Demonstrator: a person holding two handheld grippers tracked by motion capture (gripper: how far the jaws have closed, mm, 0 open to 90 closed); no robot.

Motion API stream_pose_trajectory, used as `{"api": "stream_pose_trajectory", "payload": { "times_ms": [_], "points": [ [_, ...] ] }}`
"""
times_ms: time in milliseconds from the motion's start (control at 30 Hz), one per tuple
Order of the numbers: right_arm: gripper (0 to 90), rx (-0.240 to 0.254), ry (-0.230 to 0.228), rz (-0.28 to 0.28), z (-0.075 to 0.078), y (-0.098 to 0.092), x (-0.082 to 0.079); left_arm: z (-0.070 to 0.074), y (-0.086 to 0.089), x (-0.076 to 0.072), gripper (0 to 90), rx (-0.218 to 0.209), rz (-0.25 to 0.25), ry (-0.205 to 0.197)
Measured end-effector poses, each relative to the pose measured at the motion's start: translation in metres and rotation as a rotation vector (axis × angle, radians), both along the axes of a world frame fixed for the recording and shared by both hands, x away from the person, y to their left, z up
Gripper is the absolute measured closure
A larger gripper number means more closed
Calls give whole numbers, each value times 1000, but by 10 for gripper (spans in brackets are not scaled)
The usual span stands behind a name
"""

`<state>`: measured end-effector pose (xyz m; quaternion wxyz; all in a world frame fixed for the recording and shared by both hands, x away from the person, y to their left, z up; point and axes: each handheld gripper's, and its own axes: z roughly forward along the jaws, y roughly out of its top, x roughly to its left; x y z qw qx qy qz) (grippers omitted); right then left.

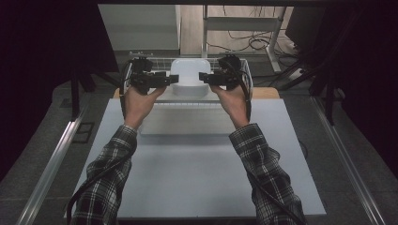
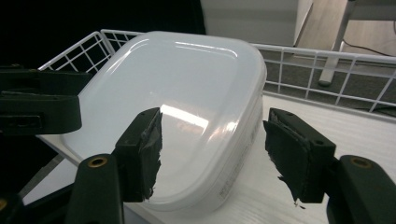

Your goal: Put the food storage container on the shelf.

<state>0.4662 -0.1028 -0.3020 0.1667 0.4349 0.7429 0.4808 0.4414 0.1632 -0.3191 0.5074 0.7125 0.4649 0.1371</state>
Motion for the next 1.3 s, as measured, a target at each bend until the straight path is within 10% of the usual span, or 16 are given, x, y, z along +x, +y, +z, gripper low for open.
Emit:
{"api": "stream_pose_trajectory", "payload": {
  "times_ms": [333, 933, 1300],
  "points": [
    [147, 20, -65, 51, 0, -5, -4, 0, 5, -6, 180, -65, -83, -37],
    [31, -85, -131, 207, -22, -14, -48, -20, -6, -50, 40, 89, -245, -139],
    [21, -129, -145, 254, -42, -19, -70, -43, -2, -74, 17, 71, -296, -150]
  ]
}}
